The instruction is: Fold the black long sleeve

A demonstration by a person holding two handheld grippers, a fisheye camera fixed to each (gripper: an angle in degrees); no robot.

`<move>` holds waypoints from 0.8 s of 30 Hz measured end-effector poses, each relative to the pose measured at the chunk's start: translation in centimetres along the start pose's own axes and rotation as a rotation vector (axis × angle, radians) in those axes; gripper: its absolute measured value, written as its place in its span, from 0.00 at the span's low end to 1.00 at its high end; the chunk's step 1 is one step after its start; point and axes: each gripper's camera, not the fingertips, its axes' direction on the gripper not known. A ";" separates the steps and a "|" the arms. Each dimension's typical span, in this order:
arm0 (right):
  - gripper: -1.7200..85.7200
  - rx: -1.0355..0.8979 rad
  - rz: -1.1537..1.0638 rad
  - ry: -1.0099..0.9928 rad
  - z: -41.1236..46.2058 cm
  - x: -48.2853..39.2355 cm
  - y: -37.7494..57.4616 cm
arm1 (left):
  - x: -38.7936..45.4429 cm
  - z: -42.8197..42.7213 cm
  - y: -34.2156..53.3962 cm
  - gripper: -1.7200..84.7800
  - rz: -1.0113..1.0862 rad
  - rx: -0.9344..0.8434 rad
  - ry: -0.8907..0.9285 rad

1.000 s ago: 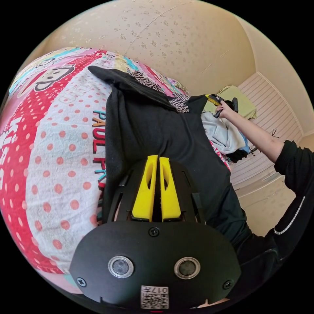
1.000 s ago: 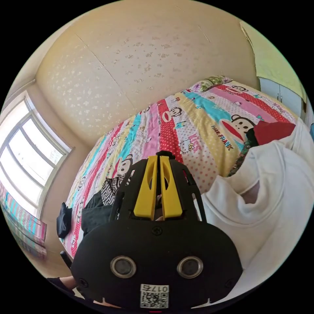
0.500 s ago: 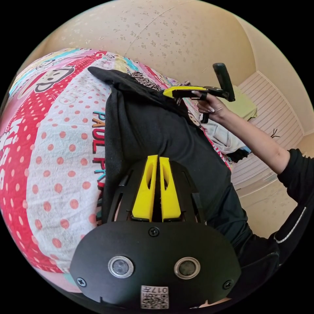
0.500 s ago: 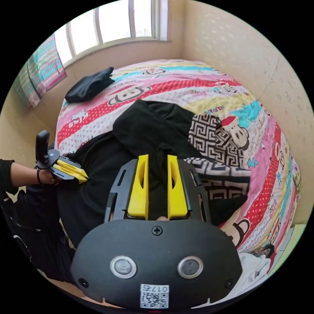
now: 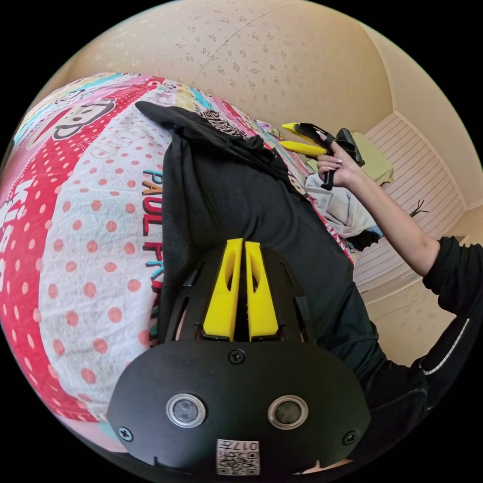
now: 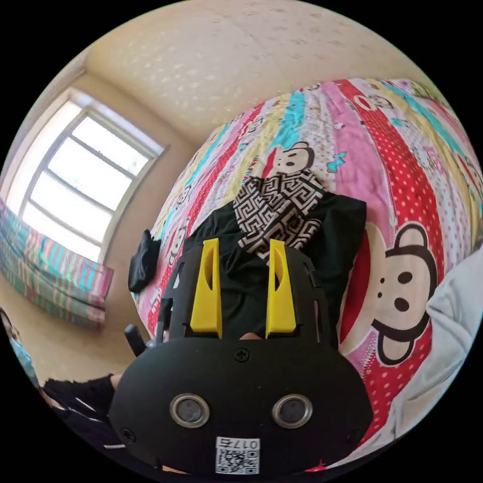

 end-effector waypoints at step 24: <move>0.14 -0.318 -0.541 0.104 13.5 -17.0 -0.2 | -1.0 -0.1 -0.2 0.02 -0.016 0.002 0.036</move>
